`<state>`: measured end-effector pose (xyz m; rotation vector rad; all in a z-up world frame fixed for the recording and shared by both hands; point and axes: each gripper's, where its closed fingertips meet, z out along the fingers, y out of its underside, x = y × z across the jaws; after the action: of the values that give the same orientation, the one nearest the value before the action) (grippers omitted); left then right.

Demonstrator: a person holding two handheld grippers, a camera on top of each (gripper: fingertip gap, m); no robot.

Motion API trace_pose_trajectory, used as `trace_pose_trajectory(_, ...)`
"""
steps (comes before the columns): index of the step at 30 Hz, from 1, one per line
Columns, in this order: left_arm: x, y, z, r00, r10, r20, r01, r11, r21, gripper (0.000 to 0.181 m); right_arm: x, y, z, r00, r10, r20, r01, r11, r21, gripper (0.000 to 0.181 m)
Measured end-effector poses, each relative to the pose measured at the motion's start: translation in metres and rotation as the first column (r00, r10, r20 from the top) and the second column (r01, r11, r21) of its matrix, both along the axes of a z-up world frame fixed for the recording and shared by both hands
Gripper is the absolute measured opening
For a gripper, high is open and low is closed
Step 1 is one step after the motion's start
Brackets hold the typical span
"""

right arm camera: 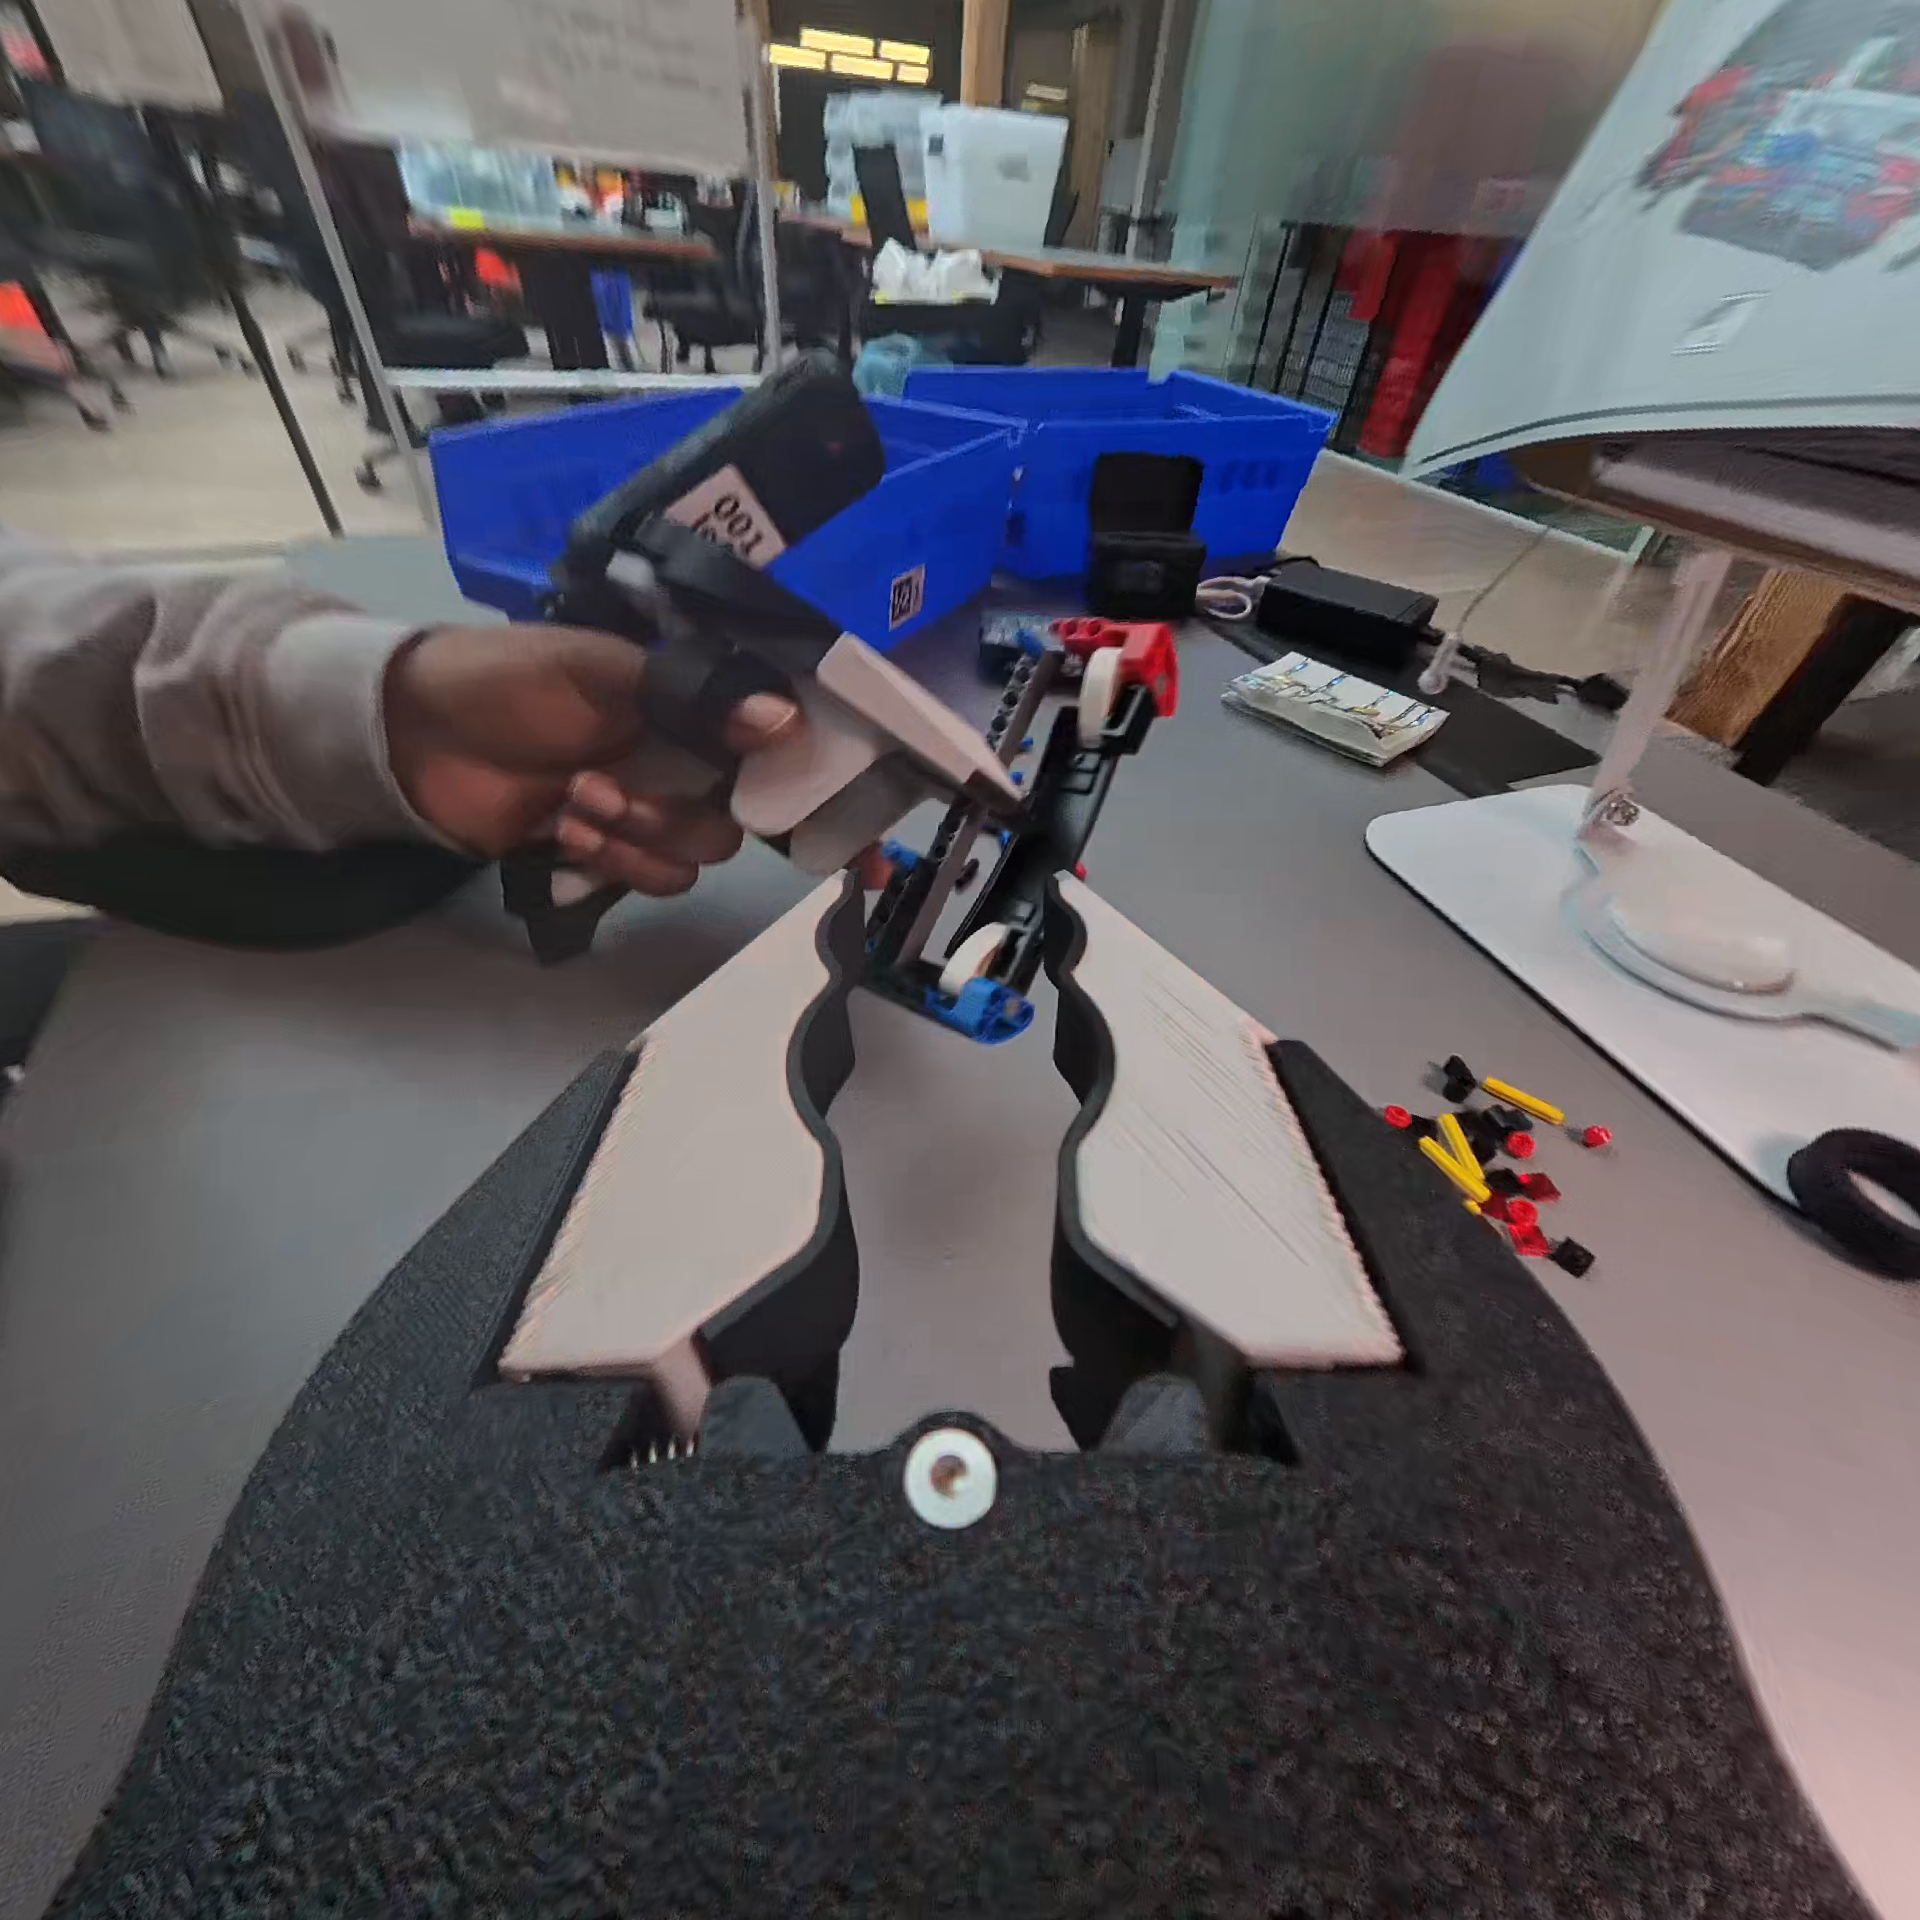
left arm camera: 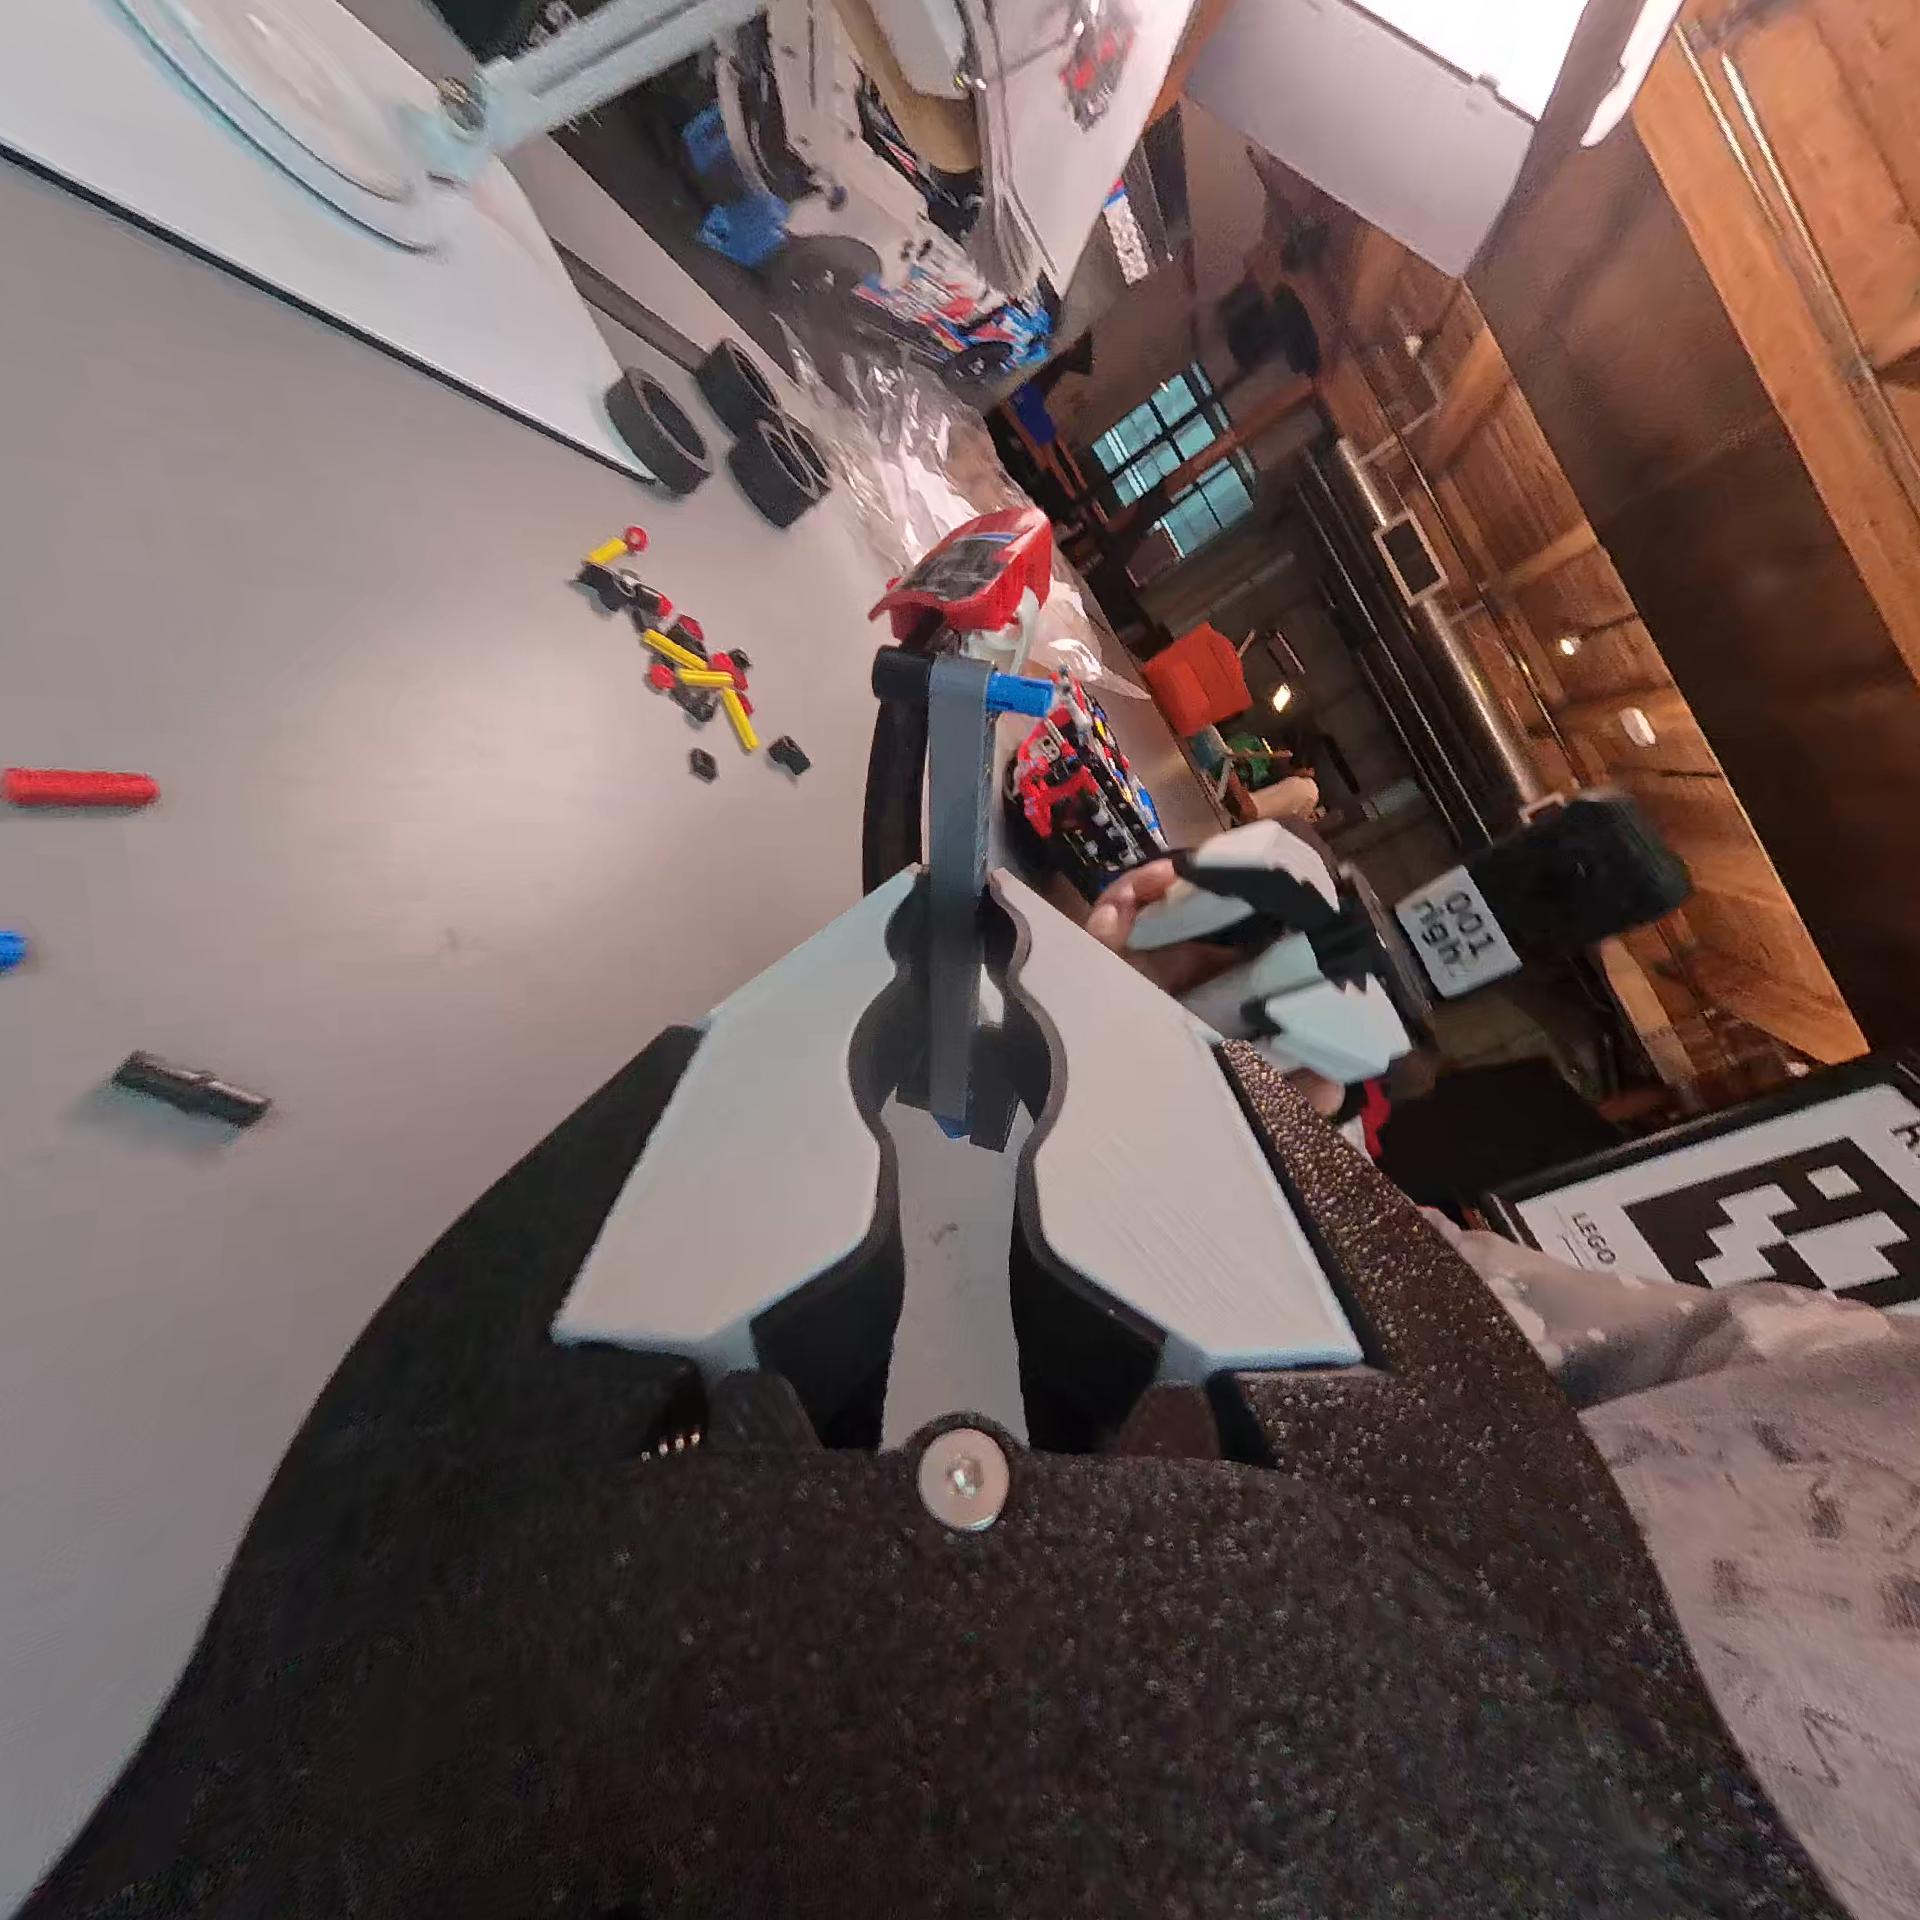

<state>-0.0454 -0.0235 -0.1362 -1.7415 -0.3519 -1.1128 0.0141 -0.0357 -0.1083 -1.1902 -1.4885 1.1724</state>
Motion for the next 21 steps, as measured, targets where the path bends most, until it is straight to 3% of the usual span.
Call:
trace_pose_trajectory(3,-0.007,0.002,-0.002,0.998,0.053,0.035,-0.052,0.998,-0.019,0.005,-0.014,-0.026,-0.032,0.994,-0.006,0.109,-0.023,0.965,0.260,0.039)
trace_pose_trajectory(6,0.000,0.002,-0.007,0.996,0.034,0.082,-0.030,0.998,-0.053,0.005,-0.025,-0.029,-0.058,0.983,-0.076,0.168,-0.025,0.849,0.528,0.035)
trace_pose_trajectory(8,0.002,0.002,-0.010,0.996,0.026,0.091,-0.020,0.998,-0.067,0.007,-0.029,-0.021,-0.065,0.974,-0.131,0.184,-0.011,0.786,0.618,0.019)
trace_pose_trajectory(10,0.003,0.001,-0.011,0.996,0.019,0.091,-0.013,0.997,-0.072,0.007,-0.029,-0.014,-0.070,0.967,-0.148,0.209,-0.011,0.793,0.609,0.014)
trace_pose_trajectory(13,0.008,-0.001,-0.003,0.994,-0.025,0.110,0.030,0.999,-0.039,0.012,-0.024,-0.021,-0.056,0.982,-0.052,0.179,-0.022,0.922,0.388,0.013)
trace_pose_trajectory(16,0.010,-0.007,0.024,0.988,-0.089,0.127,0.079,0.993,0.084,0.028,-0.017,-0.017,-0.027,0.997,0.035,0.074,-0.032,0.999,-0.043,0.013)
trace_pose_trajectory(18,0.009,-0.012,0.038,0.990,-0.108,0.088,0.093,0.984,0.154,0.028,-0.009,-0.007,0.000,0.996,0.069,-0.059,-0.086,0.935,-0.345,0.013)
trace_pose_trajectory(21,0.019,-0.018,0.046,0.986,-0.164,0.002,0.160,0.964,0.213,0.035,0.001,0.008,0.027,0.973,0.077,-0.218,-0.196,0.777,-0.599,0.013)
